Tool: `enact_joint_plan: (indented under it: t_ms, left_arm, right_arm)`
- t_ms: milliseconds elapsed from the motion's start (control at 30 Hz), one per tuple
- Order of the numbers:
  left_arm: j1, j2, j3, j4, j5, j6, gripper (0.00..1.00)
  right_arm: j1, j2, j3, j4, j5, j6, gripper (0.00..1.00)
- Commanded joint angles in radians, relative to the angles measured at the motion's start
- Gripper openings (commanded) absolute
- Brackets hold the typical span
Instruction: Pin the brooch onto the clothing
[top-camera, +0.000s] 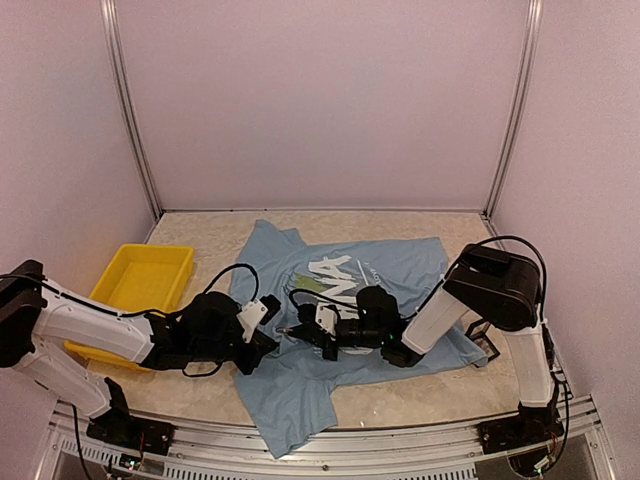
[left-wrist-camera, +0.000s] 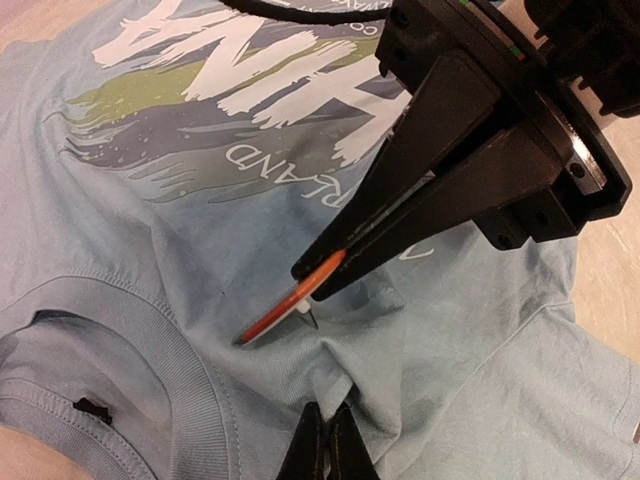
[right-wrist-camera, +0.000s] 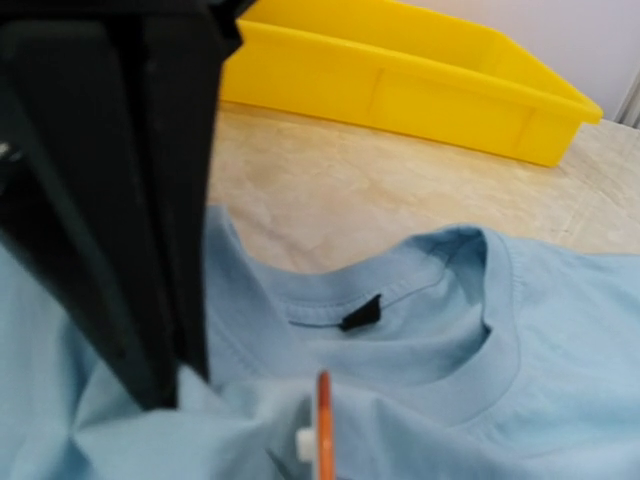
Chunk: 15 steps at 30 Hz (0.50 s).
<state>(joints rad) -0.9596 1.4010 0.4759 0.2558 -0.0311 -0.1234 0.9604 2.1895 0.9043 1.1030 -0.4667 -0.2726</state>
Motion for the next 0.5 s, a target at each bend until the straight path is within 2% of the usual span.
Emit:
enact_joint_plan:
  t_ms: [0, 167, 467]
  left_arm:
    - [0.009, -0.008, -0.002, 0.017, 0.002, -0.004, 0.00]
    - [0.020, 0.004, 0.001, 0.025, -0.003, -0.005, 0.00]
    - [0.025, 0.020, 0.000, 0.027, -0.007, -0.007, 0.00]
  right_arm:
    - [0.018, 0.016, -0.027, 0.053, -0.013, -0.011, 0.00]
    - [0.027, -0.001, -0.038, 0.050, -0.038, -0.015, 0.00]
    - [0.025, -0.010, -0.030, 0.101, -0.130, 0.073, 0.00]
